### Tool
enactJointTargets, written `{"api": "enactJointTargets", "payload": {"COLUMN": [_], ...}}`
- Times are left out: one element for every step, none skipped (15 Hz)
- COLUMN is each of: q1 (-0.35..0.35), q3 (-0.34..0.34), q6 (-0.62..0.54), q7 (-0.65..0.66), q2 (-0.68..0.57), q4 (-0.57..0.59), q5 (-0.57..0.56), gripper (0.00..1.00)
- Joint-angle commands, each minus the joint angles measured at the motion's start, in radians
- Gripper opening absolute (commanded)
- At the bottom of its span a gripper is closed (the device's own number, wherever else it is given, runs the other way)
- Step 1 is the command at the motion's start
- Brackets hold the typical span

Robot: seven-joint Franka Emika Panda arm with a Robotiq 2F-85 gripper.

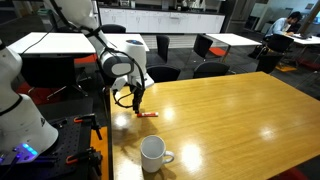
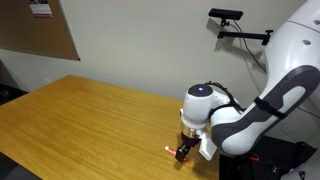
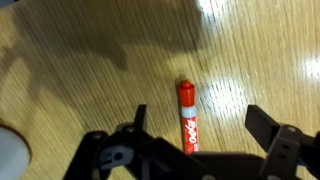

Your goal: Take the marker from the table and put it in the white cup

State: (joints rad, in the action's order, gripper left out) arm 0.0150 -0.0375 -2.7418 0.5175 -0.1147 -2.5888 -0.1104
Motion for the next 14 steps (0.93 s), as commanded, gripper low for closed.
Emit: {"api": "enactJointTargets", "payload": {"q1": [0.042,0.048,0.054,0.056,0.058,0.055,0.054,0.053,0.055,0.056,0.053,0.05,0.048,0.045], "q3": [0.038,0.044,0.049,0.049,0.049,0.043,0.04,0.038,0.039,0.041,0.038,0.036,0.036,0.033], "q6": [-0.032,-0.036,-0.042,-0.051,-0.061,-0.073,-0.083,-0.09,-0.096,-0.104,-0.111,-0.115,-0.119,-0.12], "q7": [0.032,0.028,0.022,0.003,-0.014,-0.04,-0.056,-0.072,-0.08,-0.093,-0.11,-0.128,-0.144,-0.163], "q2": [-0.059,-0.07,-0.083,-0.094,-0.103,-0.113,-0.123,-0.132,-0.14,-0.149,-0.156,-0.162,-0.167,-0.173], "q4": [0.039,0.045,0.052,0.057,0.062,0.066,0.07,0.075,0.08,0.084,0.088,0.092,0.095,0.1], "q5": [-0.008,-0.004,0.0,0.013,0.027,0.052,0.067,0.083,0.095,0.104,0.116,0.128,0.137,0.148], "gripper": [1.0,1.0,1.0,1.0,1.0,1.0,1.0,1.0,1.0,1.0,1.0,1.0,1.0,1.0]}}
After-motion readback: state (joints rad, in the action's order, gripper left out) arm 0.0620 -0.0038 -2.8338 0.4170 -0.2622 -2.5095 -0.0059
